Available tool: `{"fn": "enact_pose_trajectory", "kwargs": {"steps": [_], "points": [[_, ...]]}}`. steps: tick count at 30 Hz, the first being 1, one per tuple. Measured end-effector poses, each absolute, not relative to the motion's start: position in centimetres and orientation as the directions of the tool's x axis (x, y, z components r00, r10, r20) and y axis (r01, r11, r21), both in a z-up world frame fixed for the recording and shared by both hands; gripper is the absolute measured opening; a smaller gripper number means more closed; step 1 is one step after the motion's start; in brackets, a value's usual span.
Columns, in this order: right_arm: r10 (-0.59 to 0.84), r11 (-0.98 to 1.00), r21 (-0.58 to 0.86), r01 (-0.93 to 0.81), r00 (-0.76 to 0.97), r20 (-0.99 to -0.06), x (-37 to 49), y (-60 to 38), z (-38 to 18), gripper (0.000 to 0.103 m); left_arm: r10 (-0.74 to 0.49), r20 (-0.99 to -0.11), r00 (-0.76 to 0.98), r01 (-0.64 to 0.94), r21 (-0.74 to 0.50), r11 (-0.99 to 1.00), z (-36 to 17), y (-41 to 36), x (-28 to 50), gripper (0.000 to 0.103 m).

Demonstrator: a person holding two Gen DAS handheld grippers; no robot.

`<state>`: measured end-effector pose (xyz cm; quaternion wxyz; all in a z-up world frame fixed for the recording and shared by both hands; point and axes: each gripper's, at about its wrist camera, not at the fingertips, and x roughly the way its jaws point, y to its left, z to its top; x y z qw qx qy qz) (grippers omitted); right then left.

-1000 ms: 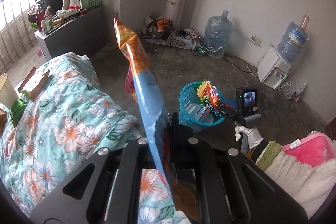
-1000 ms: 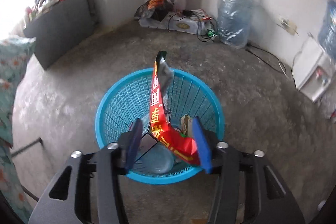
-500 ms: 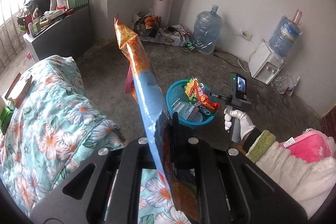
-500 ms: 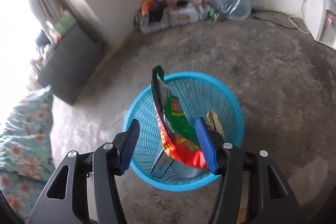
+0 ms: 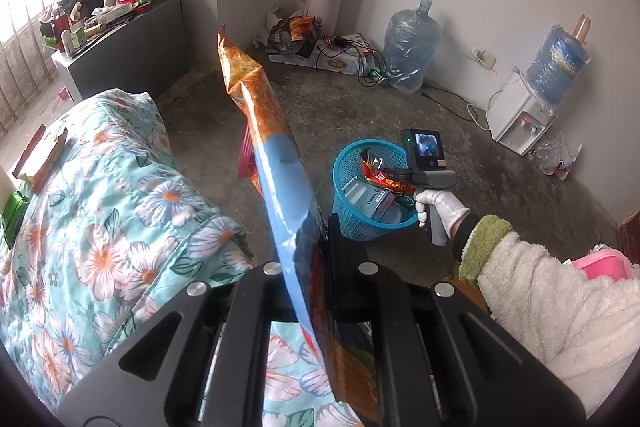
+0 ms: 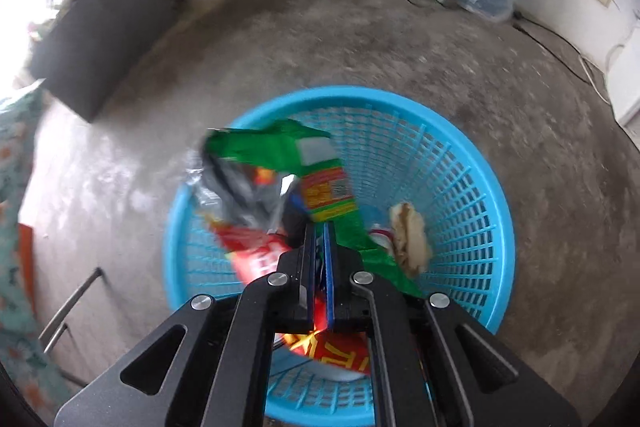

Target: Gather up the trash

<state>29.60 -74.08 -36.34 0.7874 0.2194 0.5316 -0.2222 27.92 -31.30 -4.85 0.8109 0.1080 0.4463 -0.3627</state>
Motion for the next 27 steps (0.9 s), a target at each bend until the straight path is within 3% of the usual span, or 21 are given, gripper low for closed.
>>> {"fn": "enact_pose_trajectory", "kwargs": {"steps": [5,7,8,15,19,24,27], "points": [[0.025,0.712,0.358,0.604,0.488,-0.872,27.6,-76.0,-34.6,0.006,-0.495,-0.8,0.338,0.693,-0.144,0.706,-4.6,-31.7,28.0,0.006],[0.036,0.655,0.453,0.605,0.574,-0.818,25.4,-76.9,-32.8,0.038,-0.5,-0.798,0.337,0.699,-0.144,0.701,-4.4,-32.1,28.1,0.006],[0.017,0.632,0.486,0.604,0.616,-0.788,23.9,-77.1,-31.8,0.042,-0.505,-0.796,0.334,0.703,-0.146,0.696,-4.3,-32.3,28.1,0.006],[-0.14,0.541,0.587,0.602,0.753,-0.643,12.9,-75.6,-24.4,0.043,-0.585,-0.774,0.242,0.758,-0.226,0.612,-3.3,-36.6,28.7,0.006],[-0.24,0.44,0.643,0.627,0.772,-0.588,6.2,-72.8,-22.2,0.045,-0.651,-0.751,0.109,0.746,-0.371,0.553,-4.2,-41.8,30.4,0.006],[-0.296,0.384,0.652,0.653,0.756,-0.583,1.3,-70.2,-22.0,0.045,-0.716,-0.698,-0.002,0.67,-0.532,0.517,-7.7,-50.3,33.0,0.006],[-0.268,0.409,0.643,0.648,0.759,-0.594,1.4,-69.4,-22.1,0.045,-0.715,-0.699,0.025,0.678,-0.513,0.526,-10.5,-55.8,33.5,0.006]]}}
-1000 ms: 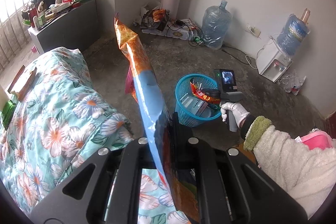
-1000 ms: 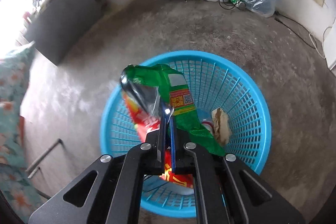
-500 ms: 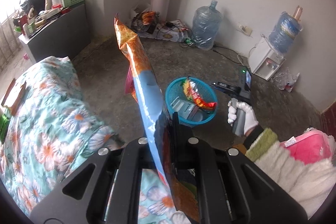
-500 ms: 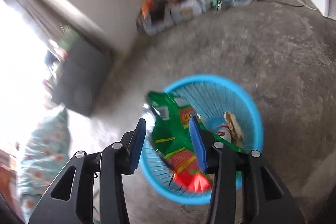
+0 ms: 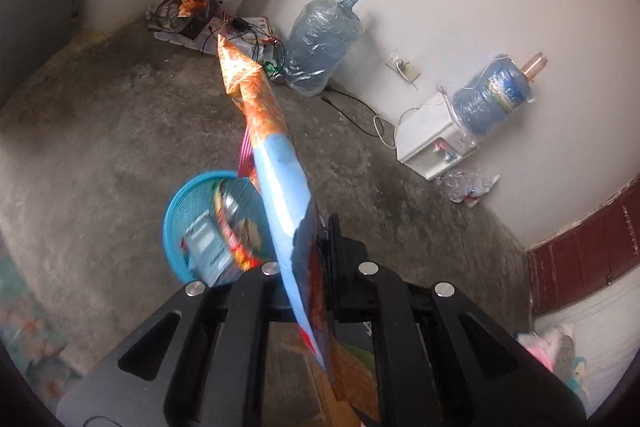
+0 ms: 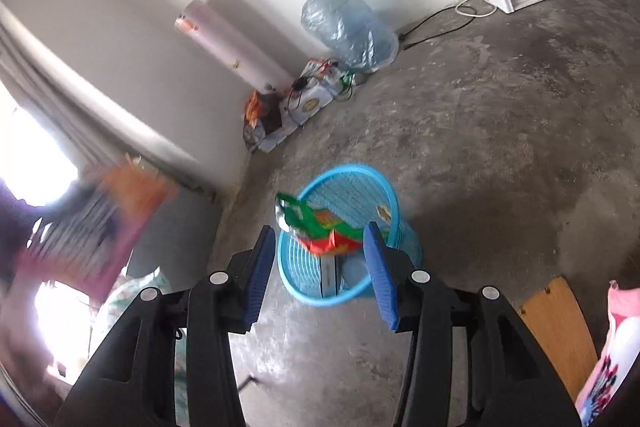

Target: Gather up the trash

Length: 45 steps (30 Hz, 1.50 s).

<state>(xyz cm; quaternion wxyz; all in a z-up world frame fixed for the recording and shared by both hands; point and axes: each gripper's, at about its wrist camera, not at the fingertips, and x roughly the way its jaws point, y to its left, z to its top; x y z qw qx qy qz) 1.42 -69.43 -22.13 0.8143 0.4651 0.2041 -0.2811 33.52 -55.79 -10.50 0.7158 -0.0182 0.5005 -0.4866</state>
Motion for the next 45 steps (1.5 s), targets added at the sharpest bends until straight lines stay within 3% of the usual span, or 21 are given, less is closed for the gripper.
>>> {"fn": "enact_pose_trajectory", "kwargs": {"steps": [6,8,10,14,23,28,32,38,40,45], "points": [[-0.244,0.404,0.675,0.617,0.784,-0.571,1.3,-69.1,-22.4,0.045,-0.672,-0.733,0.106,0.637,-0.469,0.612,-17.1,-64.1,34.9,0.008],[-0.234,0.394,0.685,0.613,0.787,-0.57,1.4,-69.2,-22.8,0.045,-0.633,-0.763,0.132,0.608,-0.442,0.66,-20.0,-65.7,35.2,0.022],[-0.227,0.39,0.685,0.616,0.785,-0.576,1.7,-69.2,-23.3,0.045,-0.567,-0.809,0.155,0.557,-0.402,0.726,-22.9,-66.0,35.5,0.046],[-0.211,0.37,0.686,0.626,0.776,-0.595,2.0,-69.4,-24.4,0.045,-0.546,-0.831,0.103,0.437,-0.455,0.776,-25.8,-64.0,35.6,0.053],[-0.246,0.344,0.678,0.649,0.76,-0.602,1.0,-70.0,-25.1,0.045,-0.58,-0.803,0.135,0.541,-0.431,0.723,-19.1,-59.2,36.1,0.056],[-0.314,0.312,0.57,0.76,0.649,-0.693,0.3,-70.5,-26.6,0.045,-0.597,-0.79,0.139,0.642,-0.387,0.662,-12.1,-54.6,34.9,0.056],[-0.301,0.195,0.608,0.77,0.636,-0.71,-1.4,-72.4,-28.7,0.045,-0.602,-0.783,0.155,0.694,-0.348,0.631,-6.8,-48.5,33.5,0.063],[-0.329,0.065,0.518,0.853,0.509,-0.795,-2.4,-78.0,-30.1,0.051,-0.583,-0.782,0.222,0.681,-0.304,0.667,-2.6,-38.6,32.4,0.066],[-0.325,-0.025,0.503,0.864,0.468,-0.821,-3.1,-80.9,-31.9,0.058,-0.593,-0.773,0.227,0.659,-0.327,0.678,-2.2,-35.5,32.0,0.067],[-0.192,-0.197,0.468,0.861,0.435,-0.88,-4.4,-87.8,-39.6,0.059,-0.619,-0.748,0.241,0.621,-0.371,0.69,-2.2,-30.4,31.9,0.067]]}}
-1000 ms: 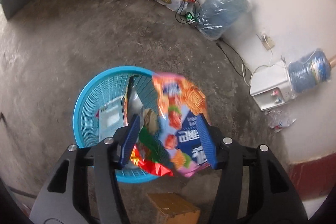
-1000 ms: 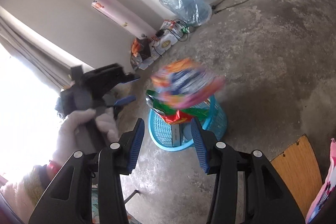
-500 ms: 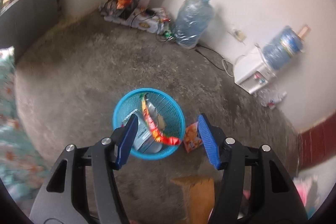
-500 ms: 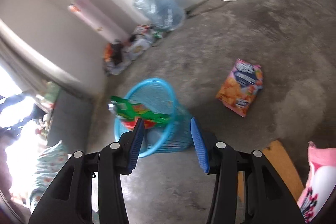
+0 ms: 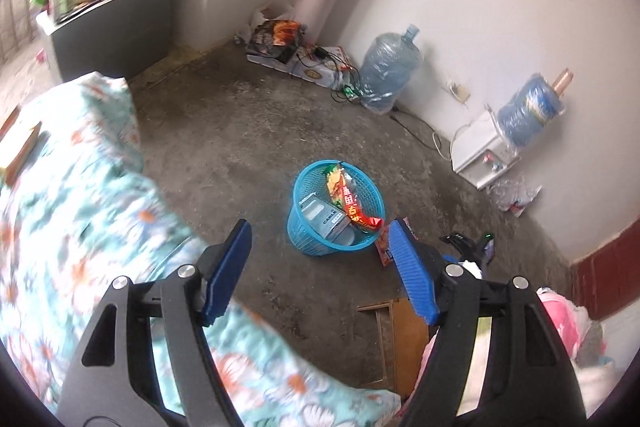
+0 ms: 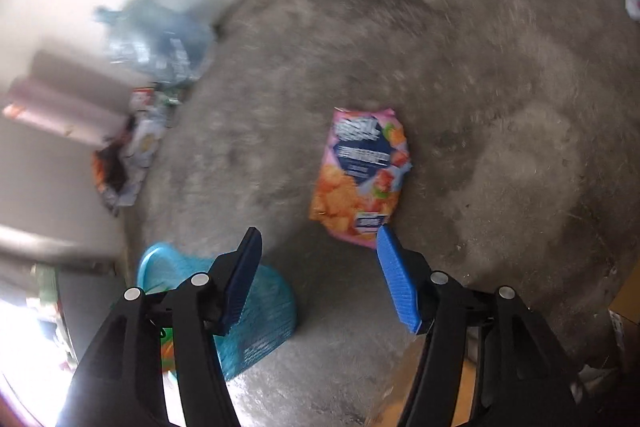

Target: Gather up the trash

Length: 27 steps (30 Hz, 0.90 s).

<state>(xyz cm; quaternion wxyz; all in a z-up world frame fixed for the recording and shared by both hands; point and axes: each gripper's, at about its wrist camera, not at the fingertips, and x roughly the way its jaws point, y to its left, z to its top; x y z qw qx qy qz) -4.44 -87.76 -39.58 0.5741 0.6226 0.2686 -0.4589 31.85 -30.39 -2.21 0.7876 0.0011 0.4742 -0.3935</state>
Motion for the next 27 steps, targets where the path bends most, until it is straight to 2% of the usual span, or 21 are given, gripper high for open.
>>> {"fn": "enact_pose_trajectory", "kwargs": {"steps": [4,10,17,27], "points": [[-0.083,-0.295,0.452,0.842,0.449,-0.89,-4.8,-90.4,-46.0,0.059,-0.606,-0.751,0.263,0.588,-0.373,0.718,-2.7,-28.7,31.9,0.067],[0.046,-0.412,0.462,0.785,0.525,-0.85,-3.3,-90.6,-54.7,0.059,-0.581,-0.774,0.25,0.531,-0.392,0.751,-4.0,-27.6,32.9,0.067],[0.127,-0.409,0.442,0.798,0.529,-0.839,0.2,-91.6,-59.3,0.06,-0.53,-0.81,0.251,0.486,-0.368,0.793,-5.8,-27.9,34.2,0.067],[0.173,-0.358,0.276,0.892,0.354,-0.919,4.3,-91.8,-61.3,0.061,-0.462,-0.841,0.28,0.45,-0.311,0.837,-6.7,-28.0,35.6,0.067]]}}
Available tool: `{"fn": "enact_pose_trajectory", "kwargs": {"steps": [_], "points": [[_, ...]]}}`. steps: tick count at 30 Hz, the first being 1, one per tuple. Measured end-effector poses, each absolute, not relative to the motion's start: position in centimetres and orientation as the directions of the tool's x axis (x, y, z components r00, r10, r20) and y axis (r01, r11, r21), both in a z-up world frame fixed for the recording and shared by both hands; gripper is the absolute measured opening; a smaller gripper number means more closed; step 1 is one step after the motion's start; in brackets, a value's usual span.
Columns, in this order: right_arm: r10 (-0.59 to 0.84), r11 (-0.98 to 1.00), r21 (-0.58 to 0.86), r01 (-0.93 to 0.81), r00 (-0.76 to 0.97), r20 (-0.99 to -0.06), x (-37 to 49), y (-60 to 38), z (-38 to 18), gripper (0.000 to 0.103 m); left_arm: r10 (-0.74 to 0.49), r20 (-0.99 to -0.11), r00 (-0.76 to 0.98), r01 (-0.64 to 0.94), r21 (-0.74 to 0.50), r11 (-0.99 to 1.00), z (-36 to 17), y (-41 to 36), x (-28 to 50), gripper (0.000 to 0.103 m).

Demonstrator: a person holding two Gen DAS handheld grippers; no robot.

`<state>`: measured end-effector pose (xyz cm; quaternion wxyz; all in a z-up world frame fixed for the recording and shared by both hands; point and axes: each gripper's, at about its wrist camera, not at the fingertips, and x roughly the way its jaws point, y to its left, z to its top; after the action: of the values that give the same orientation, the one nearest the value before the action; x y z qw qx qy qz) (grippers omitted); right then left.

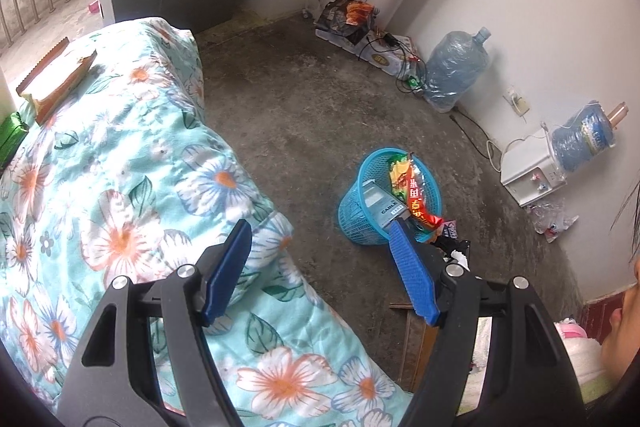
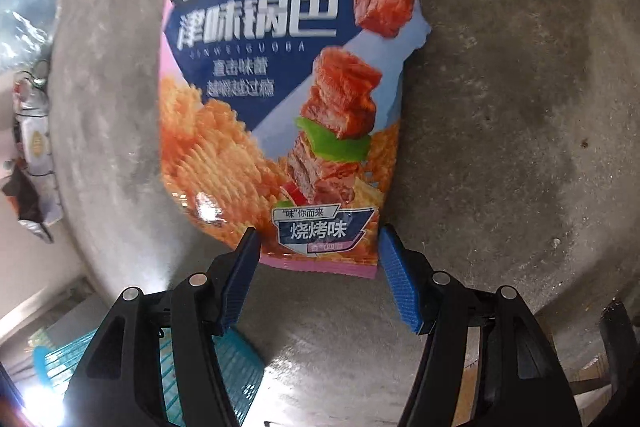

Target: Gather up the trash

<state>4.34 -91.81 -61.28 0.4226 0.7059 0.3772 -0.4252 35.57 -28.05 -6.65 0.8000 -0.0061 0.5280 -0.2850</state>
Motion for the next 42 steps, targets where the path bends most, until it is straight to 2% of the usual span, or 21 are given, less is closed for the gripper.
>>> {"fn": "enact_pose_trajectory", "kwargs": {"steps": [2,3,4,5,7,9,13,16,22,25,27,30,32,34,37,41,42], "points": [[0.179,-0.316,0.226,0.921,0.292,-0.94,5.5,-92.0,-61.0,0.059,-0.45,-0.845,0.288,0.448,-0.296,0.844,-6.7,-27.9,35.6,0.067],[0.179,-0.289,0.2,0.936,0.258,-0.949,6.0,-92.0,-60.8,0.052,-0.445,-0.847,0.292,0.448,-0.289,0.846,-6.7,-27.9,35.6,0.067],[0.176,-0.27,0.177,0.947,0.229,-0.957,6.4,-92.0,-60.6,0.039,-0.441,-0.848,0.294,0.448,-0.286,0.847,-6.7,-27.8,35.5,0.067],[0.178,-0.257,0.155,0.954,0.205,-0.963,6.6,-92.0,-60.5,0.035,-0.44,-0.848,0.296,0.446,-0.284,0.849,-6.7,-27.7,35.5,0.067],[0.178,-0.245,0.128,0.961,0.175,-0.968,6.6,-91.8,-60.4,0.013,-0.442,-0.847,0.295,0.44,-0.29,0.85,-6.8,-27.6,35.4,0.067],[0.161,-0.249,0.138,0.959,0.181,-0.97,6.2,-91.5,-60.0,0.008,-0.444,-0.845,0.298,0.435,-0.293,0.851,-6.8,-27.3,35.5,0.067],[0.087,-0.243,0.213,0.946,0.24,-0.967,5.8,-91.0,-58.0,0.004,-0.458,-0.834,0.308,0.437,-0.304,0.847,-6.3,-26.8,35.3,0.067],[-0.028,-0.151,0.284,0.947,0.283,-0.959,5.9,-90.9,-53.9,0.003,-0.469,-0.822,0.321,0.447,-0.305,0.841,-5.7,-26.5,34.9,0.067],[-0.203,0.049,0.477,0.877,0.477,-0.855,8.0,-88.9,-42.3,0.003,-0.51,-0.795,0.329,0.457,-0.338,0.822,-4.7,-25.9,34.1,0.067],[-0.294,0.246,0.482,0.841,0.539,-0.789,10.1,-85.7,-35.2,0.003,-0.538,-0.777,0.328,0.465,-0.363,0.807,-4.1,-25.5,33.6,0.067],[-0.386,0.42,0.378,0.825,0.539,-0.748,12.2,-82.7,-30.7,0.003,-0.552,-0.764,0.334,0.475,-0.369,0.799,-3.5,-25.0,33.2,0.067],[-0.573,0.624,-0.005,0.781,0.453,-0.682,17.2,-76.2,-27.3,0.003,-0.571,-0.748,0.34,0.483,-0.382,0.788,-2.9,-24.0,32.6,0.067],[-0.672,0.672,-0.316,0.67,0.372,-0.64,20.7,-71.6,-29.1,0.003,-0.585,-0.738,0.337,0.48,-0.4,0.781,-2.7,-23.1,32.4,0.067],[-0.698,0.679,-0.457,0.574,0.314,-0.643,23.1,-69.3,-31.8,0.003,-0.596,-0.726,0.343,0.476,-0.412,0.777,-2.4,-21.9,32.1,0.067],[-0.663,0.721,-0.496,0.484,0.276,-0.696,25.0,-67.6,-34.8,0.003,-0.602,-0.713,0.359,0.468,-0.421,0.777,-2.0,-20.2,31.9,0.067],[-0.673,0.724,-0.572,0.385,0.215,-0.707,26.8,-65.7,-36.3,0.004,-0.61,-0.701,0.369,0.453,-0.437,0.777,-1.6,-18.2,31.9,0.067],[-0.664,0.733,-0.568,0.374,0.211,-0.717,27.1,-65.5,-36.2,0.007,-0.616,-0.696,0.369,0.45,-0.446,0.773,-1.5,-17.8,31.8,0.067]]}}
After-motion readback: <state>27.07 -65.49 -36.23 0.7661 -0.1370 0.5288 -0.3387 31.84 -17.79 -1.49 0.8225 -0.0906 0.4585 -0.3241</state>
